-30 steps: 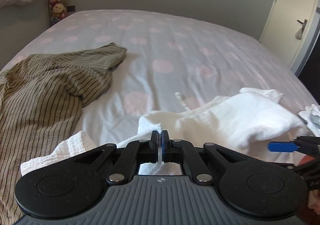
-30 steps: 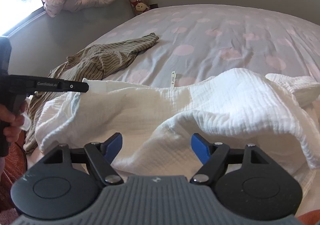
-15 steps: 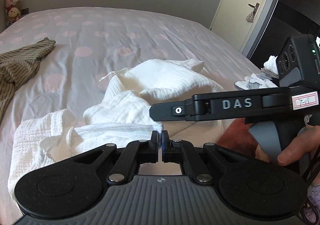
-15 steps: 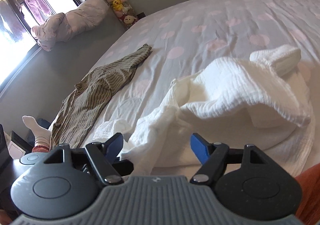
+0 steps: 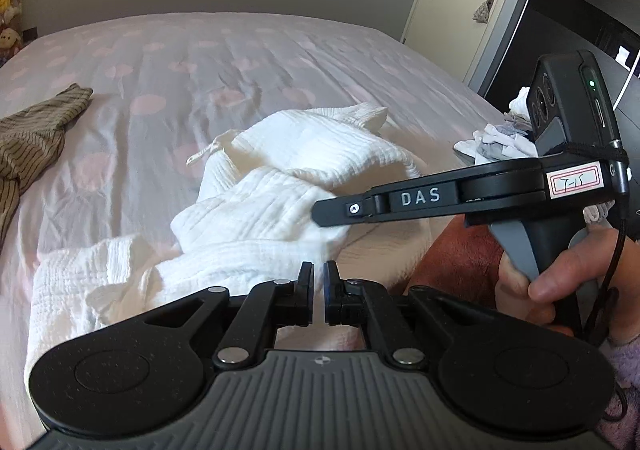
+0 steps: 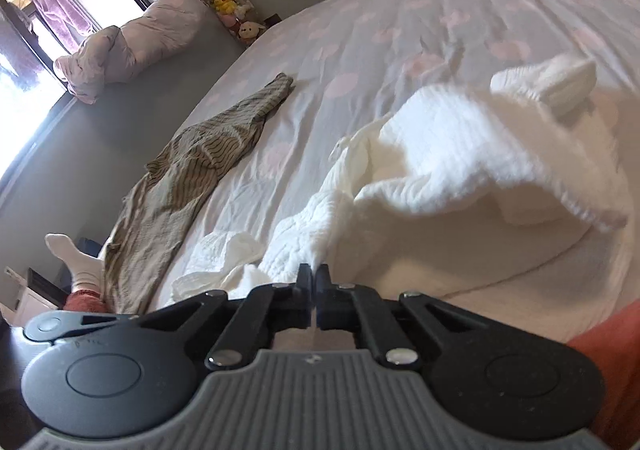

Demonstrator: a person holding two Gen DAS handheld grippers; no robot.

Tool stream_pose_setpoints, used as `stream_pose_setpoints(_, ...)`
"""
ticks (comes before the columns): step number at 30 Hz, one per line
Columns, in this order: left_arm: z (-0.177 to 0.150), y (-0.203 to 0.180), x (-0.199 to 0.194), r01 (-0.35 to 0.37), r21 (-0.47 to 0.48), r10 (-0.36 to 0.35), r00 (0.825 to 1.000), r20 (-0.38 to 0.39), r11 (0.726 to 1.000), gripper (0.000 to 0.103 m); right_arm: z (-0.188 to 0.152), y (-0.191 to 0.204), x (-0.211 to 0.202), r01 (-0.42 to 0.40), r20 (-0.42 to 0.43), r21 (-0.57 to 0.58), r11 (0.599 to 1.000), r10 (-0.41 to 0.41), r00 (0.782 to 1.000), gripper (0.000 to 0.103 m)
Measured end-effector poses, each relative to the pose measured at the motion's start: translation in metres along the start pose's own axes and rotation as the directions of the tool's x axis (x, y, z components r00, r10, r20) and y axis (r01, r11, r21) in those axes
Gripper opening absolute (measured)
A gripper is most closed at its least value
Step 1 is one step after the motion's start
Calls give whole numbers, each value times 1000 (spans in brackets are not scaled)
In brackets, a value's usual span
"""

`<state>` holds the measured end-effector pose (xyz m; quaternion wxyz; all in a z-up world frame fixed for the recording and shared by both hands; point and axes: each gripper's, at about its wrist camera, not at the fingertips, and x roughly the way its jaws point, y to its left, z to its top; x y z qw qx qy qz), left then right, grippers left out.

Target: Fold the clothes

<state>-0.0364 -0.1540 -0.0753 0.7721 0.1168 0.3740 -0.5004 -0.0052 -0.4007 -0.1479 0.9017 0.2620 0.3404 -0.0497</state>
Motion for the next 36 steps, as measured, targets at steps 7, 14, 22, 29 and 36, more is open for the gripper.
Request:
stream_pose_setpoints(7, 35, 23, -10, -100, 116, 95, 994, 50, 988, 21, 31, -53, -47, 227, 90, -44, 973, -223, 971, 2)
stream_pose_setpoints(14, 73, 40, 16, -132, 261, 121, 991, 56, 956, 25, 44, -111, -88, 428, 172, 36, 903, -427, 888, 2)
stream_pose_setpoints(22, 95, 29, 84, -111, 504, 104, 994, 42, 856, 45, 46, -163, -84, 619, 175, 58, 783, -618, 766, 2)
stream_pose_setpoints(29, 110, 21, 160, -46, 638, 65, 998, -6, 769, 45, 37, -203, -69, 662, 105, 81, 746, -666, 738, 2)
stream_pose_setpoints(36, 131, 4, 226, 65, 719, -40, 998, -52, 692, 46, 28, -224, -60, 625, 49, 122, 771, -633, 772, 2)
